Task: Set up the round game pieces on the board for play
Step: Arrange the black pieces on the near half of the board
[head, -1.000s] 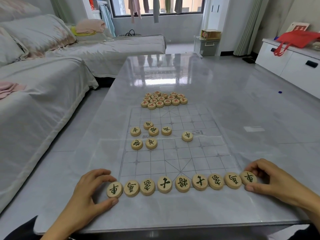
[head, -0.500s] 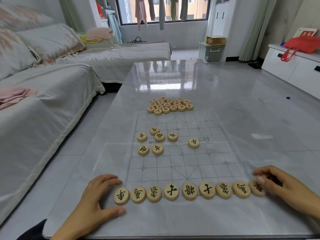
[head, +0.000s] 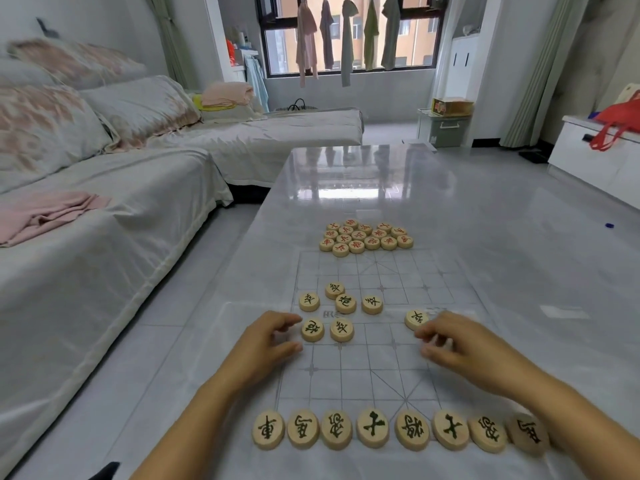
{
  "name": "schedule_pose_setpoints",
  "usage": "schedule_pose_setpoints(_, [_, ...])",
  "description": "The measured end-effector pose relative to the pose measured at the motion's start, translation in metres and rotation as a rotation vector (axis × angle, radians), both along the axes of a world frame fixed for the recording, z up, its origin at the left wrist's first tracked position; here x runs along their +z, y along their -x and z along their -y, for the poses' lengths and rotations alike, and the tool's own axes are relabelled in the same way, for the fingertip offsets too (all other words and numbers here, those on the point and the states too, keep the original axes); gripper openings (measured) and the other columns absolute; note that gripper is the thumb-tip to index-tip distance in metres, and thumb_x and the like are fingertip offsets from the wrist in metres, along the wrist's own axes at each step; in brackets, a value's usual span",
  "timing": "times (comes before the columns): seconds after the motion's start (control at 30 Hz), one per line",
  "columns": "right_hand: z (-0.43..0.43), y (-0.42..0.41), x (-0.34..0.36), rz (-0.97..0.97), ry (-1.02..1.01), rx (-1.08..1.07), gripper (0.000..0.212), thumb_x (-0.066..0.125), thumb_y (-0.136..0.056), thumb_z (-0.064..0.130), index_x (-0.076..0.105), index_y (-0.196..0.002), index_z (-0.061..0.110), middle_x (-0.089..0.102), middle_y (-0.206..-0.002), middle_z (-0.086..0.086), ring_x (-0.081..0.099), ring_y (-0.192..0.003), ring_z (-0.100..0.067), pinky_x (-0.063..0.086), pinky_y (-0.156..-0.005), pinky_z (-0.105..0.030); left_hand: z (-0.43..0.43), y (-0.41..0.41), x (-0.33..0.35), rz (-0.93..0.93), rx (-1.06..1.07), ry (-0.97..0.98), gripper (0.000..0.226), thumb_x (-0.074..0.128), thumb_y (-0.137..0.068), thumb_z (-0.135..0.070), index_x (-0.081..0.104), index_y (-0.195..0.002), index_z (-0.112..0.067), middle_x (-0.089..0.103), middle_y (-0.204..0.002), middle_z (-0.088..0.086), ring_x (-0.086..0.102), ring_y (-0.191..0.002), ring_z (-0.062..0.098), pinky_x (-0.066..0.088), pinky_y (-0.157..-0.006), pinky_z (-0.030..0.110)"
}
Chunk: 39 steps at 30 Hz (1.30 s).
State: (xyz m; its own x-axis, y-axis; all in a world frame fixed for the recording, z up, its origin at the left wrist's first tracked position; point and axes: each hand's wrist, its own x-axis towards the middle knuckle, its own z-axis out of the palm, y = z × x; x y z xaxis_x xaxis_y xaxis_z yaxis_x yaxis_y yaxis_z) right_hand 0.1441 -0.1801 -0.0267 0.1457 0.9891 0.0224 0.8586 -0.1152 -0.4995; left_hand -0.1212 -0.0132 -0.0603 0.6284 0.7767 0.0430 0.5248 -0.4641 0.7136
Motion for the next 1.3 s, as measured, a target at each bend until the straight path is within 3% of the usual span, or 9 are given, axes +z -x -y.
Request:
schedule_pose_setpoints(0.1, [-0.034,0.013,-0.008,0.067,0.052,0.011,0.03,0.055,-0.089,0.034,0.055,-0.118,0.027,0.052,-0.11,0.011,0.048,-0.095,0.0,0.044,-0.085,-0.017,-0.021,-0.021,-0.001,-0.109,-0.098,-0.04,0.053,0.068,-0.081,-0.024,0.05,-0.13,-0.027,0.049,-0.117,-0.006,0.045,-0.104,0.007,0.034,-0.084,0.01])
schedule_pose_setpoints(0.23, [-0.07,0.004,-0.013,0.153,0.044,-0.082,0.038,0.055,-0.09,0.031,0.051,-0.127,0.023,0.052,-0.122,0.002,0.049,-0.109,-0.011,0.044,-0.095,-0.028,-0.033,-0.021,-0.013,-0.109,-0.122,-0.043,0.047,0.071,-0.079,-0.028,0.056,-0.123,-0.027,0.047,-0.121,-0.007,0.04,-0.113,0.009,0.032,-0.097,0.018])
schedule_pose_setpoints(0.4, [-0.111,0.003,-0.018,0.253,0.106,-0.064,0.053,0.057,-0.088,0.035,0.04,-0.137,0.024,0.045,-0.134,-0.004,0.039,-0.125,-0.022,0.034,-0.102,-0.035,-0.035,-0.019,-0.021,-0.029,-0.104,-0.067,0.039,0.077,-0.071,-0.027,0.06,-0.106,-0.029,0.051,-0.113,-0.012,0.044,-0.107,0.006,0.032,-0.085,0.004])
schedule_pose_setpoints(0.57, [-0.124,0.008,-0.025,0.348,0.129,-0.047,0.046,0.055,-0.088,0.042,0.05,-0.13,0.023,0.05,-0.127,-0.003,0.043,-0.118,-0.023,0.032,-0.1,-0.036,-0.034,-0.019,-0.02,0.005,-0.083,-0.06,0.038,0.08,-0.068,-0.026,0.06,-0.1,-0.026,0.055,-0.109,-0.009,0.047,-0.104,0.009,0.04,-0.087,0.016])
schedule_pose_setpoints(0.73, [-0.123,0.007,-0.03,0.34,0.16,-0.069,0.049,0.054,-0.087,0.042,0.045,-0.132,0.023,0.047,-0.131,-0.003,0.041,-0.121,-0.022,0.03,-0.102,-0.038,-0.031,-0.021,-0.02,-0.003,-0.076,-0.072,0.038,0.081,-0.066,-0.031,0.059,-0.096,-0.027,0.055,-0.107,-0.008,0.047,-0.102,0.011,0.042,-0.089,0.026])
schedule_pose_setpoints(0.87, [-0.132,0.014,-0.026,0.247,0.141,-0.091,0.053,0.052,-0.088,0.043,0.04,-0.136,0.024,0.045,-0.134,-0.003,0.039,-0.125,-0.022,0.028,-0.104,-0.038,-0.031,-0.021,-0.019,-0.01,-0.093,-0.059,0.039,0.082,-0.063,-0.035,0.054,-0.091,-0.037,0.052,-0.108,-0.013,0.045,-0.104,0.007,0.04,-0.09,0.023])
schedule_pose_setpoints(1.03, [-0.147,0.032,-0.029,0.244,0.115,-0.087,0.05,0.053,-0.085,0.051,0.051,-0.126,0.023,0.049,-0.128,-0.004,0.043,-0.121,-0.022,0.029,-0.099,-0.038,-0.032,-0.02,-0.02,-0.01,-0.11,-0.059,0.042,0.082,-0.06,-0.037,0.051,-0.087,-0.045,0.05,-0.109,-0.017,0.044,-0.107,0.008,0.038,-0.096,0.028])
schedule_pose_setpoints(1.2, [-0.151,0.037,-0.022,0.283,0.111,-0.098,0.045,0.059,-0.081,0.049,0.058,-0.117,0.022,0.056,-0.118,-0.003,0.05,-0.111,-0.022,0.033,-0.095,-0.038,-0.033,-0.018,-0.019,-0.015,-0.14,-0.041,0.046,0.081,-0.063,-0.038,0.053,-0.097,-0.047,0.047,-0.112,-0.021,0.041,-0.11,0.005,0.036,-0.1,0.028])
schedule_pose_setpoints(1.3, [-0.134,0.024,-0.008,0.204,0.02,-0.142,0.042,0.06,-0.083,0.044,0.056,-0.118,0.022,0.056,-0.117,-0.001,0.052,-0.108,-0.02,0.037,-0.095,-0.036,-0.034,-0.016,-0.019,-0.016,-0.152,-0.025,0.043,0.081,-0.065,-0.034,0.057,-0.101,-0.043,0.047,-0.114,-0.018,0.04,-0.112,0.006,0.035,-0.101,0.028])
